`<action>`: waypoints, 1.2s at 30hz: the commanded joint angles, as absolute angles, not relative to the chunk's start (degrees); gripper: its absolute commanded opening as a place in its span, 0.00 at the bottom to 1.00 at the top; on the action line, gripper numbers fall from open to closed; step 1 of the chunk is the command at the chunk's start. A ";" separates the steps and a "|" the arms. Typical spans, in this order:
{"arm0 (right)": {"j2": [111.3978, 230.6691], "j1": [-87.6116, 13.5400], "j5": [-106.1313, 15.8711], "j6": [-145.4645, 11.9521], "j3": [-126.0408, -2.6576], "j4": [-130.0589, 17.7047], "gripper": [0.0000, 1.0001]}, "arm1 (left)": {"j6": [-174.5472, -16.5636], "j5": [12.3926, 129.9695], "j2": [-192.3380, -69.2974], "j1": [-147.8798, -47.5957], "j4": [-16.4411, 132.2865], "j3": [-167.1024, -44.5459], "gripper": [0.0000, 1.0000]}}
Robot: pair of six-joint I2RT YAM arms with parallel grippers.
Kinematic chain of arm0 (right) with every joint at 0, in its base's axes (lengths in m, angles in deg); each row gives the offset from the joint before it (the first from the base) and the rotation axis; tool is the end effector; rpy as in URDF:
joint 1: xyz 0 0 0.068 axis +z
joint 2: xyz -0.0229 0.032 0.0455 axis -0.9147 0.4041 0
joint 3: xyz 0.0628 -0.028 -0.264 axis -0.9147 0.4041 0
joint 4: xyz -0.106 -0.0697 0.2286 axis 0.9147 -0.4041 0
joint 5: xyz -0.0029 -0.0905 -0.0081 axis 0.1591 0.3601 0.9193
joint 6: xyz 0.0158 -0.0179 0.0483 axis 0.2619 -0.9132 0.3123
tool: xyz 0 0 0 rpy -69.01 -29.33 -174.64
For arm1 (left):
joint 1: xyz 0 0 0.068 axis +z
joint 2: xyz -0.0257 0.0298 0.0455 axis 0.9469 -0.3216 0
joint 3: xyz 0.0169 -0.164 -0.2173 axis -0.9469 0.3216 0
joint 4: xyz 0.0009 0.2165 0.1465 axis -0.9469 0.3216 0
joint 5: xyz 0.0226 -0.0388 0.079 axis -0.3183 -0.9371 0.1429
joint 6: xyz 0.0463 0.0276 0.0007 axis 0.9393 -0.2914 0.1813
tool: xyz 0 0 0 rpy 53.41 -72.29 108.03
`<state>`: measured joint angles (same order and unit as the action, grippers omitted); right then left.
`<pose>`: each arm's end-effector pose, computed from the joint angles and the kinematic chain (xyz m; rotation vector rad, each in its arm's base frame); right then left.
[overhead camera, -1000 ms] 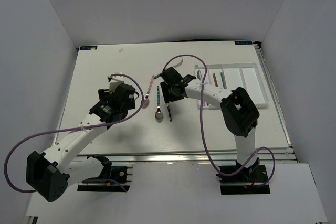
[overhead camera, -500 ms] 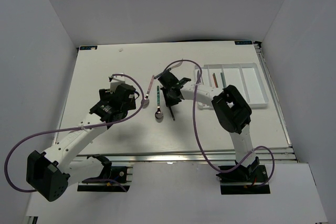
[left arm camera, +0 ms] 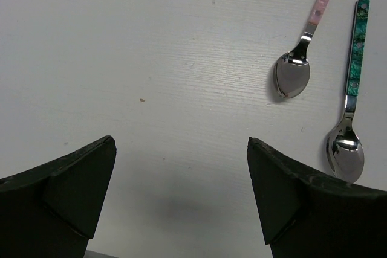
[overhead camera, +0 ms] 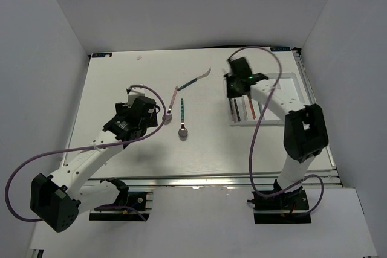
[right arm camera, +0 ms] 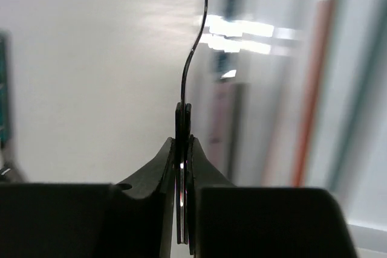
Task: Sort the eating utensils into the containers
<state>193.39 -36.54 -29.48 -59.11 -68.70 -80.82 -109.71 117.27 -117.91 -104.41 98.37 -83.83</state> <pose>0.3520 0.1944 0.2458 -0.2558 2.4043 0.1852 0.1918 -0.0992 0.2750 -0.1277 2.2384 0.2729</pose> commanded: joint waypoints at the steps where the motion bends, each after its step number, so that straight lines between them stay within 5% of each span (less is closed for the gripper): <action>1: 191.99 -48.71 -28.77 -67.32 -68.52 -82.56 0.00 | -109.20 115.30 -117.20 -104.20 97.38 -83.66 0.98; 9: 196.55 -65.00 -39.24 -73.30 -72.46 -83.87 0.00 | -108.85 113.37 -117.99 -104.20 96.50 -83.49 0.98; 15: 201.66 -67.39 -38.63 -76.38 -78.01 -87.31 0.00 | -108.94 109.60 -119.22 -103.85 95.10 -84.89 0.98; 20: 202.19 -67.39 -36.43 -75.86 -77.57 -87.74 0.32 | -109.46 104.76 -124.04 -103.32 93.60 -90.59 0.98; 23: 200.96 -67.39 -36.96 -74.81 -78.01 -89.24 0.80 | -108.94 102.48 -131.75 -103.23 93.07 -98.06 0.98; 24: 200.00 -67.31 -36.96 -74.45 -77.05 -89.16 0.89 | -108.50 101.86 -134.22 -103.23 93.07 -102.95 0.98; 33: 177.10 -63.18 -37.66 -66.82 -67.31 -85.74 0.89 | -91.73 91.95 -167.41 -98.67 89.74 -132.15 0.98; 36: 167.34 -62.91 -50.16 -65.22 -58.61 -80.05 0.89 | -87.24 83.35 -179.72 -94.54 91.92 -144.36 0.96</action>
